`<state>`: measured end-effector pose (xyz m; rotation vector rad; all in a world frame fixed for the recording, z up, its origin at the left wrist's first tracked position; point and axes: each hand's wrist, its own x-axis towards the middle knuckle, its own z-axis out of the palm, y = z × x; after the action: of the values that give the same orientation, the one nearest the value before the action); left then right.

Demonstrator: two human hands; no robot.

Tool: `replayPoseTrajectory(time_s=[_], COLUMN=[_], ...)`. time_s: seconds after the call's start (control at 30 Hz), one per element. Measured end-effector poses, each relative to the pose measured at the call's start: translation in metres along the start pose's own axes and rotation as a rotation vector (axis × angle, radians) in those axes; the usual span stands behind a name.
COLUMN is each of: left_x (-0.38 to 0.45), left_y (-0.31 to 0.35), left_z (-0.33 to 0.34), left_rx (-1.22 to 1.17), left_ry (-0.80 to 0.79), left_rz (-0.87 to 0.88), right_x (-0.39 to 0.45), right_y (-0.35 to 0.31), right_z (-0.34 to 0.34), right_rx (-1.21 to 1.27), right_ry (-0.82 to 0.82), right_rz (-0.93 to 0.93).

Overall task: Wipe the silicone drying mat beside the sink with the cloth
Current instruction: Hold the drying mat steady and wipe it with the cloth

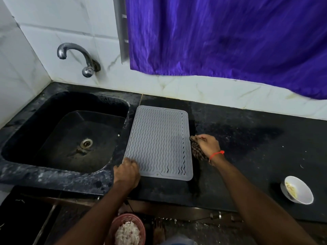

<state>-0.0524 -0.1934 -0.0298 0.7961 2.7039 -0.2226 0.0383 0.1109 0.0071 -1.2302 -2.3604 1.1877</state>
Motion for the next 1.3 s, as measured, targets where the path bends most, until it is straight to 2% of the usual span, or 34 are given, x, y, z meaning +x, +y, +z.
replayPoseTrajectory(time_s=[0.2,0.33,0.6,0.8,0.93,1.07,1.23,1.3], left_x=[0.010,0.010,0.019,0.020,0.020,0.017,0.016,0.014], left_y=[-0.003,0.002,0.009,0.007,0.008,0.008,0.007,0.005], left_z=[-0.002,0.002,0.004,0.000,0.000,0.003,0.002,0.002], left_rx=[-0.078,-0.081,-0.064,-0.092,-0.104,-0.122,-0.172,-0.188], left_ry=[-0.016,0.009,-0.034,-0.038,-0.032,-0.024,-0.023,-0.022], left_rz=[-0.025,-0.058,-0.108,-0.136,-0.146,-0.141,-0.140,-0.127], right_x=[0.045,0.084,0.154,0.173,0.179,0.188,0.203,0.206], right_y=[-0.028,-0.048,-0.069,-0.065,-0.060,-0.063,-0.075,-0.080], right_z=[0.023,0.029,0.056,0.070,0.067,0.065,0.055,0.052], right_rx=[-0.015,-0.172,-0.432,-0.588,-0.519,-0.462,-0.478,-0.504], right_ry=[-0.009,-0.036,-0.206,-0.263,-0.265,-0.232,-0.331,-0.299], right_rz=[-0.050,-0.181,-0.379,-0.376,-0.402,-0.293,-0.242,-0.221])
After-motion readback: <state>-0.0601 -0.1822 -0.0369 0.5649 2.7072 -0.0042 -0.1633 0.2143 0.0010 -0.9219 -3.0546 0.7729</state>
